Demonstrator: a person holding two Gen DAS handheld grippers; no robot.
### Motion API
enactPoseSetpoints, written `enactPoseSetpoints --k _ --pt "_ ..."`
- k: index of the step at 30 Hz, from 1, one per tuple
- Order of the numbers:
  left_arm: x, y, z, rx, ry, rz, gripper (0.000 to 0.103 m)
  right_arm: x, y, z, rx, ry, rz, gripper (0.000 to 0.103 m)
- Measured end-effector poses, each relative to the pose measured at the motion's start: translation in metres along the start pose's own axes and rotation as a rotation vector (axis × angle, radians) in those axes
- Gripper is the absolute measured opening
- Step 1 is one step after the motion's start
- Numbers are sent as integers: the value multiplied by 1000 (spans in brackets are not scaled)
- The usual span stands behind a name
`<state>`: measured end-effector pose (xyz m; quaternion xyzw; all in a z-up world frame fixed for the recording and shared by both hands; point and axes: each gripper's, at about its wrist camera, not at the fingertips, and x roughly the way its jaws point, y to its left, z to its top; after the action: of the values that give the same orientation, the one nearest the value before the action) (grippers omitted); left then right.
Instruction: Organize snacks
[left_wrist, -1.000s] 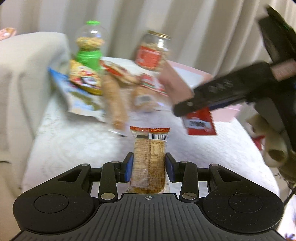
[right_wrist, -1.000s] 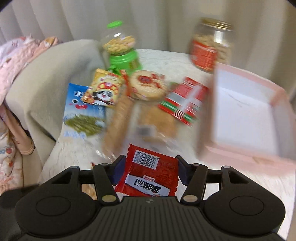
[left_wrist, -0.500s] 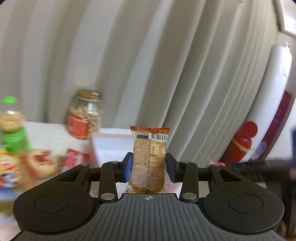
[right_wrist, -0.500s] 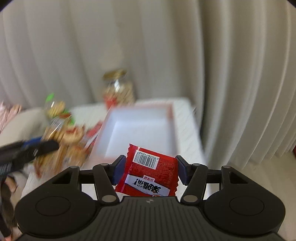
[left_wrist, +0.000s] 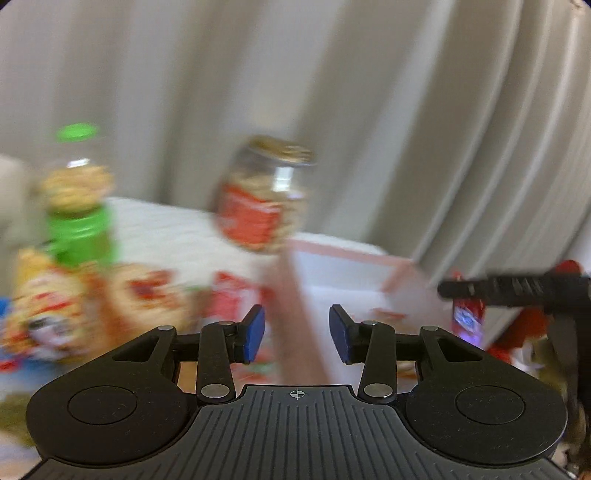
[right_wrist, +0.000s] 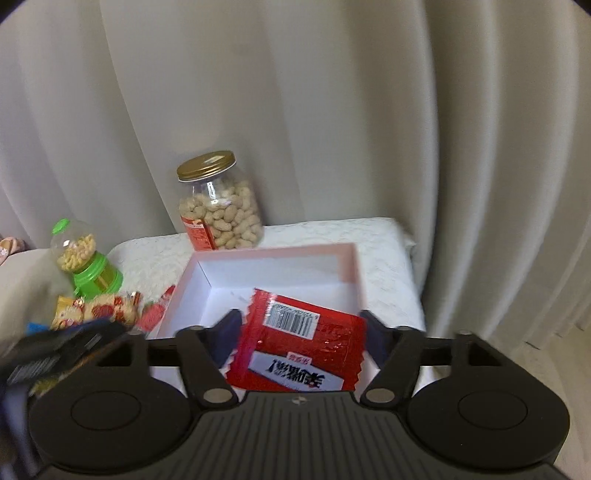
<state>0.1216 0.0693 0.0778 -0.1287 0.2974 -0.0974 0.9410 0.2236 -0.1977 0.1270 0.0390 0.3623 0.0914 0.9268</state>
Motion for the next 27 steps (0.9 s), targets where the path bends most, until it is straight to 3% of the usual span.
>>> enactPoseSetpoints --k 4,7,10,20,27 --pt "-16 32 -14 -7 26 127 44 34 12 11 45 66 -10 76" --pt "-23 49 -26 -19 72 175 44 41 26 6 38 100 29 76" --pt "-31 56 -37 -18 97 170 44 46 51 1 -3 124 34 76" --pt "-73 78 -48 -42 94 174 44 58 158 -11 -105 213 168 81" --pt "-83 98 -60 -89 99 143 44 75 215 -37 -173 341 182 82"
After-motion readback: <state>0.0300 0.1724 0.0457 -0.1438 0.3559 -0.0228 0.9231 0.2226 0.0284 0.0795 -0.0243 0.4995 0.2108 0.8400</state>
